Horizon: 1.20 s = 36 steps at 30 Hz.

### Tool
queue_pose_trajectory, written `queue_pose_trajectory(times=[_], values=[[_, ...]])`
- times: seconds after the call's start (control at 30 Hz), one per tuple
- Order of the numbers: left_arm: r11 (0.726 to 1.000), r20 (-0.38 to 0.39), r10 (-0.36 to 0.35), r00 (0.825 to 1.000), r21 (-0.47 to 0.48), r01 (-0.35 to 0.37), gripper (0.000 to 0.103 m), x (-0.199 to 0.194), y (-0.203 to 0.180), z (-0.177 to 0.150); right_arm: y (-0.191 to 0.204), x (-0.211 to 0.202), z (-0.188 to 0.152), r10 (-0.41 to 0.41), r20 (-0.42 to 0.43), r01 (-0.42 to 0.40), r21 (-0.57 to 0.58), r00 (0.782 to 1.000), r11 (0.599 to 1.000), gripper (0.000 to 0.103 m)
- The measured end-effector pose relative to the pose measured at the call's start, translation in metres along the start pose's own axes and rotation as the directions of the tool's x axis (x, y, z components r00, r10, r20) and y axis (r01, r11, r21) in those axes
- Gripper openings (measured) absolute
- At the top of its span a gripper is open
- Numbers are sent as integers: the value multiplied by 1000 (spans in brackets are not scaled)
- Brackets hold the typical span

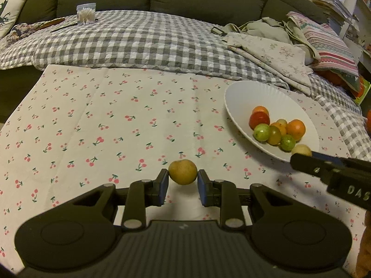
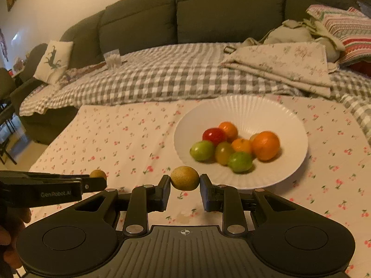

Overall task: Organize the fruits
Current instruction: 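Carry yellow fruit in left tool while right tool carries yellow fruit to bowl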

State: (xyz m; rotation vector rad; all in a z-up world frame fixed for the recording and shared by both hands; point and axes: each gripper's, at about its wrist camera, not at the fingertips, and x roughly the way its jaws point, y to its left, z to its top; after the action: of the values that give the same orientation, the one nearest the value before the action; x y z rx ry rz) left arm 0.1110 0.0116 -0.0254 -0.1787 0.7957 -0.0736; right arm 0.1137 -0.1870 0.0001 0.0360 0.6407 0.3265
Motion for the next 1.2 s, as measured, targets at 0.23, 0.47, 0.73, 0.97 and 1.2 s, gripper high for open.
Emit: queue_pose_trajectory(times=[0.23, 0.47, 0.73, 0.97, 1.2], values=[[1000, 27, -17, 999, 17, 16, 25, -1, -16, 10, -23, -17, 12, -26, 55, 23, 58, 998, 998, 26], [997, 69, -37, 997, 68, 32, 25, 4, -37, 27, -59, -29, 20, -73, 89, 60, 138, 993, 989, 26], [982, 121, -79, 989, 182, 56, 25, 23, -69, 48, -89, -28, 25, -120, 88, 100, 205, 989, 974, 26], [955, 119, -132, 984, 281, 94, 25, 48, -98, 59, -110, -13, 31, -148, 67, 128, 239, 987, 963, 26], [939, 116, -179, 977, 318, 134, 25, 71, -115, 69, -125, 4, 37, -146, 58, 126, 264, 988, 956, 26]])
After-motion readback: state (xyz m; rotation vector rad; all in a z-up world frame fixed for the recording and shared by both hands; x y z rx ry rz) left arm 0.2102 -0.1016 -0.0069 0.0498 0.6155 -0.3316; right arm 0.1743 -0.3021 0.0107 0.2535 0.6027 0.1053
